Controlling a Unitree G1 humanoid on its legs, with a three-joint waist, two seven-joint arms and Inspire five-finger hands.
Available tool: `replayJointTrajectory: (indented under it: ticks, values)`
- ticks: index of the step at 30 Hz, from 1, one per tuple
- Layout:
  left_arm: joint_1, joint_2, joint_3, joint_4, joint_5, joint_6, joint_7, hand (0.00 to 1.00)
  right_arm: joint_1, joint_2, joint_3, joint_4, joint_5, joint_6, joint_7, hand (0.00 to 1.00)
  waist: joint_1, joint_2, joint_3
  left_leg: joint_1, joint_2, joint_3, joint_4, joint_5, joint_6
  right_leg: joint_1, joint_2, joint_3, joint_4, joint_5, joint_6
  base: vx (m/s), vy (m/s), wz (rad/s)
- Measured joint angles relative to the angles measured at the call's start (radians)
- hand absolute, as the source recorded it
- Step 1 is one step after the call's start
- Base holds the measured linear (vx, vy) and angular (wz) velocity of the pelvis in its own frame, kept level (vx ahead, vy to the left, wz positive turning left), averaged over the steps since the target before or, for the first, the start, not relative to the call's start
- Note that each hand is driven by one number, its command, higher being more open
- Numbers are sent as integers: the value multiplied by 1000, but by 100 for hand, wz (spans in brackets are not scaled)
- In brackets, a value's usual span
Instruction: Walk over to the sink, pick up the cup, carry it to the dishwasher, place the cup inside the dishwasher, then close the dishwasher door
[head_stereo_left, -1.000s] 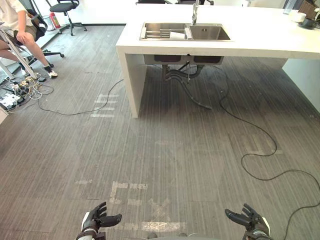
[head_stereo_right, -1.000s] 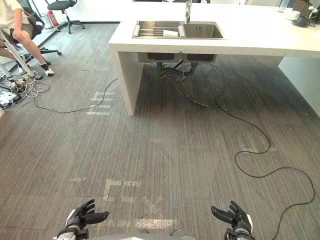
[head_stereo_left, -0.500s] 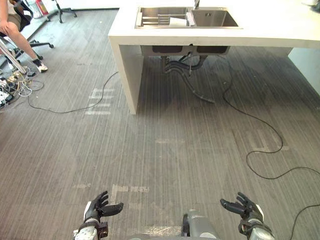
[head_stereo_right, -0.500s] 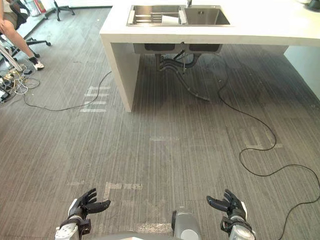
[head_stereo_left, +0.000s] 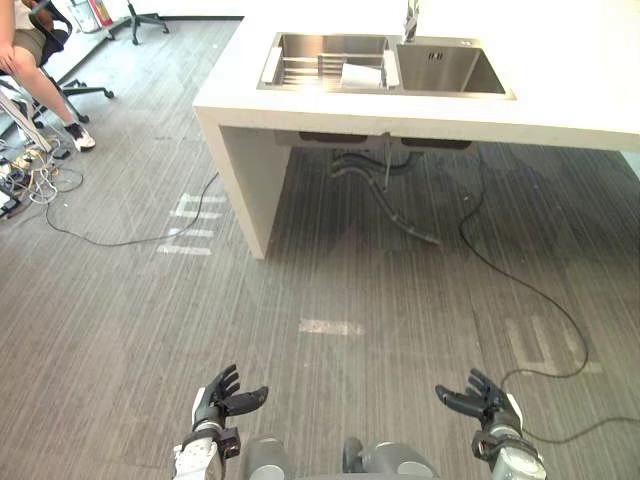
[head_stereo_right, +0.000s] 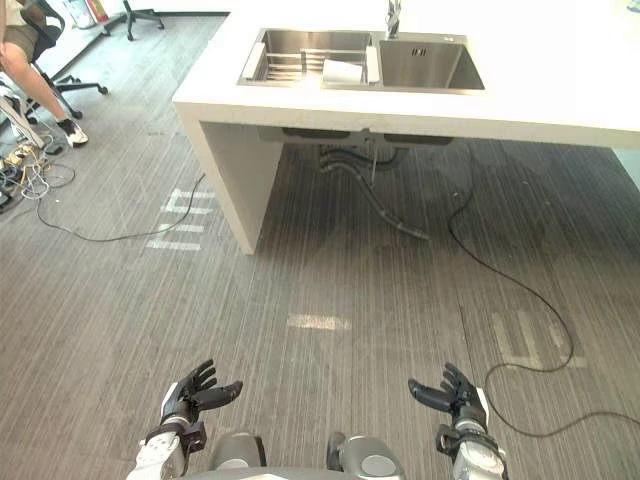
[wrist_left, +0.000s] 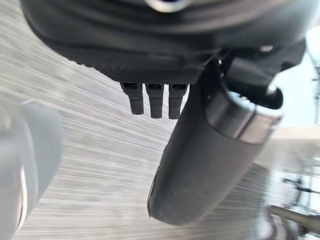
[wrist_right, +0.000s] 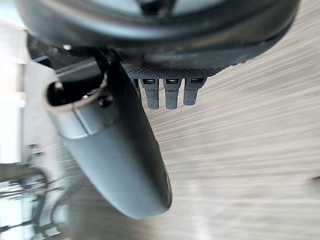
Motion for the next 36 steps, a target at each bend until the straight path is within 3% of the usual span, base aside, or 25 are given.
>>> replayJointTrajectory:
  ticks: [2,3,4,5,6,8,9,10,11,12,14,16,18,20,21,22,25,26,27,28,30,32,34,35,36]
  values:
    - [25,0,-22,-88,-11,1,9,90,4,-4,-9,14,0,0,-5,90,11,-4,3,-21,-80,-10,-316,65,-9,42,-27,14,-34,-23,24,363,85,-18]
    - [51,-4,-29,-173,-24,1,16,90,0,-7,-25,42,0,0,-8,90,18,7,-4,-19,-122,-45,-528,140,-16,62,-32,30,-48,-43,59,546,204,-36]
    - [67,-7,-29,-262,-39,2,26,90,-2,-5,-36,81,0,1,-15,90,33,12,-7,-24,-136,-78,-573,226,5,83,-35,52,-42,-81,103,577,228,-44]
    - [70,-6,-31,-306,-40,2,35,90,-3,0,-36,92,-1,7,-18,90,41,10,-11,-21,-147,-83,-559,268,19,92,-48,62,-31,-102,117,646,254,-42]
    - [74,-10,-32,-405,-41,2,40,90,12,4,-36,93,-1,10,-18,90,44,-11,-17,-33,-174,-89,-509,301,59,93,-80,75,8,-145,154,601,197,-18]
    - [72,-17,-55,-544,-44,1,41,90,12,6,-57,118,-2,12,-16,90,35,-26,-18,-46,-202,-76,-416,220,90,43,-115,106,175,-172,192,612,202,-1]
    - [69,-10,-94,-626,-43,-3,39,90,16,16,-76,123,-3,13,-17,90,28,-32,-15,-12,-222,-73,-394,172,95,-28,-134,119,396,-145,257,590,209,19]
    - [59,5,-124,-691,-39,-6,39,90,26,35,-84,124,-10,14,-16,90,8,-45,-14,41,-242,-79,-391,131,107,-118,-160,130,644,-73,391,581,188,20]
    - [52,10,-128,-718,-37,-7,40,90,30,41,-83,124,-13,17,-12,90,4,-49,-14,71,-247,-80,-391,113,111,-158,-171,136,754,-70,397,463,118,12]
    - [40,8,-128,-747,-34,-8,50,90,30,44,-71,124,-24,20,-4,90,-1,-50,-14,123,-248,-80,-395,93,113,-210,-181,132,864,-81,376,560,92,-12]
    - [26,6,-128,-843,-32,-18,90,90,41,55,-21,102,-51,21,6,90,-14,-44,-17,284,-232,-80,-481,54,103,-316,-204,53,913,-130,275,596,61,-21]
    - [22,10,-126,-928,-32,-56,102,90,55,71,-4,59,-51,19,18,90,-18,-42,-21,363,-207,-83,-525,21,83,-414,-187,20,842,-157,225,547,-73,-8]
    - [15,9,-125,-979,-32,-90,118,90,62,76,-3,40,-50,19,24,90,-23,-35,-25,426,-181,-86,-548,4,67,-494,-163,18,703,-159,221,500,-145,7]
    - [-15,4,-118,-991,-27,-121,148,90,77,72,-3,26,-50,19,24,90,-37,-25,-39,480,-141,-110,-566,-24,30,-543,-123,77,370,-55,217,553,-208,42]
    - [-22,3,-113,-990,-17,-125,163,90,84,69,-3,27,-50,19,24,90,-45,-25,-41,490,-134,-114,-562,-39,15,-544,-120,88,322,48,218,734,-304,55]
    - [-19,-13,-103,-985,-9,-125,186,90,91,49,0,44,-51,20,23,90,-54,-2,-43,518,-102,-134,-554,-57,-4,-520,-93,73,336,142,181,620,-262,26]
    - [-25,-43,-92,-988,21,-121,212,90,100,24,5,17,-53,22,20,90,-49,19,-48,504,-44,-150,-399,29,-39,-461,-65,28,415,30,117,569,-271,24]
    - [-25,-45,-93,-988,21,-121,211,90,104,23,6,11,-53,22,21,90,-49,20,-47,493,-39,-152,-361,44,-38,-446,-63,24,410,24,112,602,-326,41]
    - [-24,-48,-101,-989,21,-121,208,90,122,21,18,-26,-52,20,21,90,-45,19,-45,424,-8,-166,-158,119,-36,-373,-57,10,379,5,98,421,-227,28]
    - [-24,-46,-107,-993,22,-121,203,90,136,17,26,-64,-50,19,21,90,-40,19,-45,342,22,-160,38,125,-39,-298,-51,1,330,-9,97,368,-202,25]
    - [-19,-45,-108,-1024,21,-121,196,90,137,15,31,-104,-48,8,20,90,-21,20,-46,245,61,-118,165,91,-37,-211,-41,-1,261,-11,94,270,-131,1]
    - [-19,-36,-107,-1066,22,-122,188,90,137,10,30,-122,-46,-3,21,90,-4,19,-47,187,82,-69,106,56,-26,-161,-42,-1,212,-12,94,198,-61,-6]
    - [-22,-23,-103,-1100,35,-128,178,90,136,-2,21,-120,-45,-4,23,90,11,29,-54,170,62,-43,-107,36,-22,-128,-50,3,192,-16,101,201,56,-1]
    - [-28,-19,-104,-1100,57,-131,173,90,137,-5,19,-118,-45,-4,24,90,9,30,-55,173,40,-45,-201,41,-23,-128,-60,2,198,-21,110,212,137,9]
    - [-32,-13,-106,-1097,83,-131,166,90,139,-6,16,-117,-44,-4,26,90,6,33,-59,177,16,-46,-307,100,-18,-132,-63,5,207,-30,125,167,137,11]
